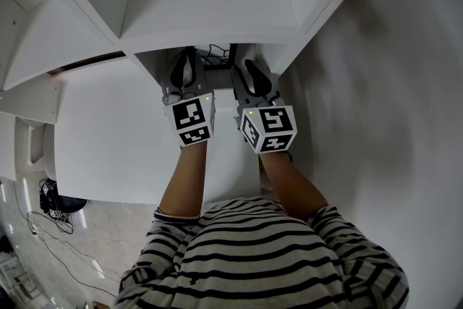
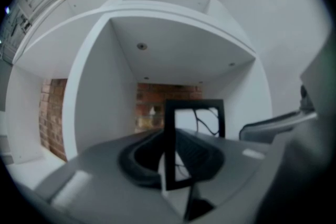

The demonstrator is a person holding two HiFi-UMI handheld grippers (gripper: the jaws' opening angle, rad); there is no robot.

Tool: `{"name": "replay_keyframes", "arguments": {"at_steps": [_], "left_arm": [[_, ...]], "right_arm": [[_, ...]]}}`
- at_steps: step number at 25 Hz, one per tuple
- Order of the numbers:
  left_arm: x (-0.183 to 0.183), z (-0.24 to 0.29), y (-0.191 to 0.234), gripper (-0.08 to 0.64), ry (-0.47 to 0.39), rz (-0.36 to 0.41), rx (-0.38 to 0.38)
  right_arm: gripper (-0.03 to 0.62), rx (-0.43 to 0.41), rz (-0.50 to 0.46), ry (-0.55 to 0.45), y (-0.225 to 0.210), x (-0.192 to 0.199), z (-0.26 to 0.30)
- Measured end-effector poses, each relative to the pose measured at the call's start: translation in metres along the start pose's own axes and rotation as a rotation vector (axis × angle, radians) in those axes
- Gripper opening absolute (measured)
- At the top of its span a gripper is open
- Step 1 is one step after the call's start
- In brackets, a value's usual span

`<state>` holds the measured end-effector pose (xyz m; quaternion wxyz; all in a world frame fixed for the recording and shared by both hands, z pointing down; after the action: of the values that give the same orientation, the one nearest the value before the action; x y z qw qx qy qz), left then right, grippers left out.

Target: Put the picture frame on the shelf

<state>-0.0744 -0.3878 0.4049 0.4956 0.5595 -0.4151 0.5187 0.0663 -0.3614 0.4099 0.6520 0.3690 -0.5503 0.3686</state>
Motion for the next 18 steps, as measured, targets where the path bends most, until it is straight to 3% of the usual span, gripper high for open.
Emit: {"name": "replay_keyframes", "arguments": {"at_steps": [18], "left_arm": [[0.0007,0.0012,0.0009,0.075,-0.014,-0.005,0.014]], "right_arm": [[0.112,-0.003,0.005,-0.003,0.0006,-0.001,0.0037]]}}
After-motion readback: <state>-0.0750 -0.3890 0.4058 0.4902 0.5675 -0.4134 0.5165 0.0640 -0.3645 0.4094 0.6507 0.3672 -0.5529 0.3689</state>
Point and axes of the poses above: the fingertips, and each gripper's own axes: z forward along the fingers, y to its left, x out of its underside, the point moved 5 cm from there along -z, backward along the fingers, and after that the axes turned 9 degrees about -z, right-handed, at the moved point
